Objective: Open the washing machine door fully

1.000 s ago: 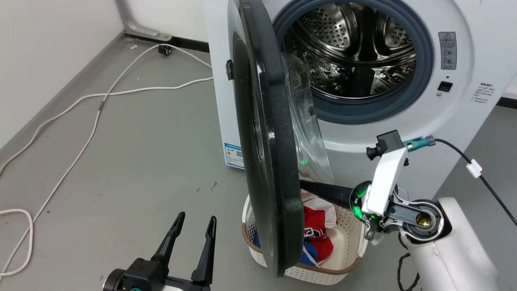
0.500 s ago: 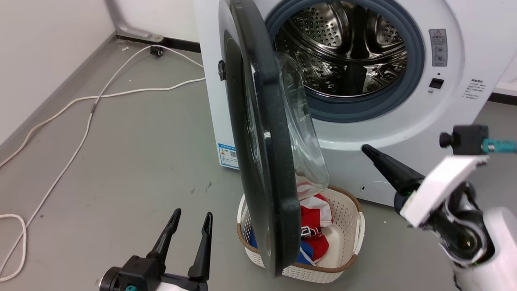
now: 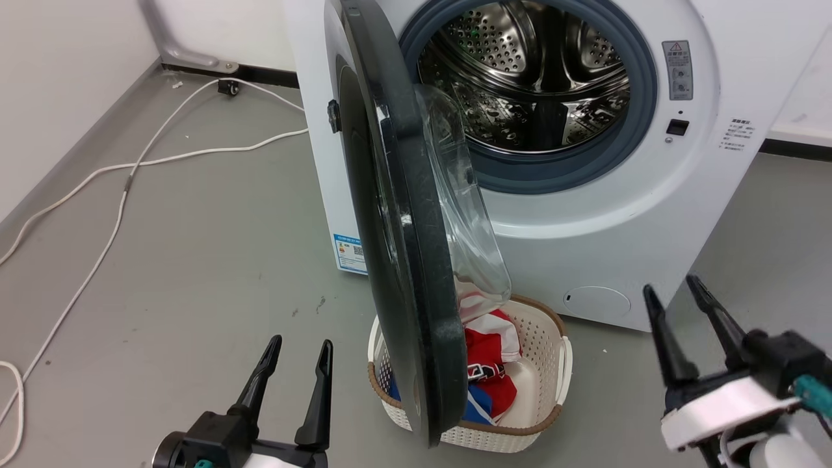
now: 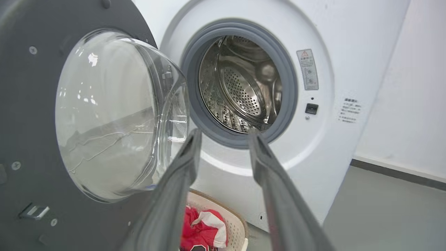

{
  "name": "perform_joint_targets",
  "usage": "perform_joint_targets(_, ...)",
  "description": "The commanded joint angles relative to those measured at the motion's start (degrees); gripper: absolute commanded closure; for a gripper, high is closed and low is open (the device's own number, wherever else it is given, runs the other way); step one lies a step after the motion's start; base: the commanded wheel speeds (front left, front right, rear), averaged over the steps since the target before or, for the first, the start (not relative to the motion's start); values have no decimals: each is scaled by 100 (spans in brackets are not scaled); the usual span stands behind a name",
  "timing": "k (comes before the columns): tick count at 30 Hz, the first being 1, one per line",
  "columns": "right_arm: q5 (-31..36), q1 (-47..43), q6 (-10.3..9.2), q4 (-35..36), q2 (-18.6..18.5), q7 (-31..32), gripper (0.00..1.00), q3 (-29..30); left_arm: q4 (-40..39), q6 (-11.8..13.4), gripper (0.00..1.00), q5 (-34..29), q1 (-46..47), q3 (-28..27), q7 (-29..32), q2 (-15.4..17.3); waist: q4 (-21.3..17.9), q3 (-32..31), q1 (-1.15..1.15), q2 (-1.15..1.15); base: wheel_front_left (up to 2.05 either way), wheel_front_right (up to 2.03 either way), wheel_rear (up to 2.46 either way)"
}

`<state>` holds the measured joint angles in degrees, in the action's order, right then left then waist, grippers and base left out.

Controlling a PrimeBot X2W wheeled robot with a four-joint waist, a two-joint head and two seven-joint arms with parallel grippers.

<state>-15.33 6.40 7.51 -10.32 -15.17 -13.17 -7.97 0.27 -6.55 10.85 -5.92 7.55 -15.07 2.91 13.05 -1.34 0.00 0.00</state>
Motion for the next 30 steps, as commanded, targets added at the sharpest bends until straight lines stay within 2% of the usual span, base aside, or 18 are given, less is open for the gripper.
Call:
perform_joint_targets(1, 247, -172, -4, 60, 170, -90, 0, 151, -6, 4, 0, 20, -33, 1, -16, -5, -16, 1, 0, 0, 0, 0, 0)
perform_joint_targets(6, 864, -594, -4, 349, 770, -202, 0, 606, 39, -8, 0, 19, -36, 15, -16, -5, -29, -3, 0, 0, 0, 0, 0)
perform_joint_targets(12, 1157, -962, -4, 812, 1149, -200, 0, 946, 95, -19, 0, 29, -32, 41, -16, -5, -41, -3, 0, 0, 0, 0, 0)
perform_joint_targets(30, 1013, -1126, -4, 863, 1238, -203, 0, 872, 183, -38, 0, -38, 14, 96, -16, -5, -30, 24, 0, 0, 0, 0, 0)
